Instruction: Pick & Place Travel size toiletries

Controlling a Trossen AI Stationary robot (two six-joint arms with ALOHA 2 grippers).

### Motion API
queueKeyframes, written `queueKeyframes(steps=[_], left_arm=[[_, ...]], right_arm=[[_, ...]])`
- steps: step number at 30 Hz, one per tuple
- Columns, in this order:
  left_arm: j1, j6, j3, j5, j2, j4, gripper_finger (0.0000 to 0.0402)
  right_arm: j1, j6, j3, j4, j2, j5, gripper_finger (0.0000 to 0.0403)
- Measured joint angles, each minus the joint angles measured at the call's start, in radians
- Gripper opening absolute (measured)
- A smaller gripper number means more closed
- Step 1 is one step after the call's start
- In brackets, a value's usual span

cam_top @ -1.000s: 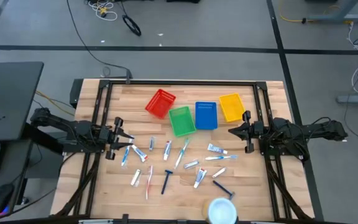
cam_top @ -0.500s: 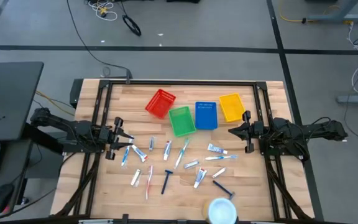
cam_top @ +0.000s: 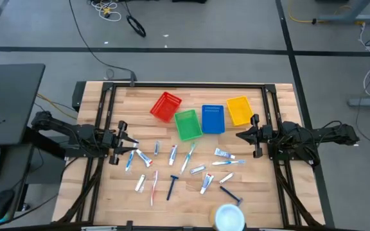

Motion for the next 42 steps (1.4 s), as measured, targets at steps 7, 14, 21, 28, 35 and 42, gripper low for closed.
queueKeyframes(steps=[7, 14, 21, 28, 35, 42], left_arm=[[0.0, 0.0, 0.0, -0.001, 0.0, 0.0, 0.0114], [0.0, 0.0, 0.0, -0.002, 0.0, 0.0, 0.0114], [0.0, 0.0, 0.0, -0.002, 0.0, 0.0, 0.0114], [0.0, 0.0, 0.0, -0.002, 0.0, 0.0, 0.0114], [0.0, 0.0, 0.0, -0.002, 0.0, 0.0, 0.0114], [0.0, 0.0, 0.0, -0.002, 0.0, 0.0, 0.0114]], right_arm=[[0.0, 0.0, 0.0, 0.0, 0.0, 0.0, 0.0003], [0.0, 0.0, 0.0, 0.0, 0.0, 0.0, 0.0003], [0.0, 0.0, 0.0, 0.0, 0.0, 0.0, 0.0003], [0.0, 0.0, 0.0, 0.0, 0.0, 0.0, 0.0003], [0.0, 0.034, 0.0, 0.014, 0.0, -0.004, 0.0003], [0.0, 0.104, 0.0, 0.039, 0.0, -0.008, 0.0003]])
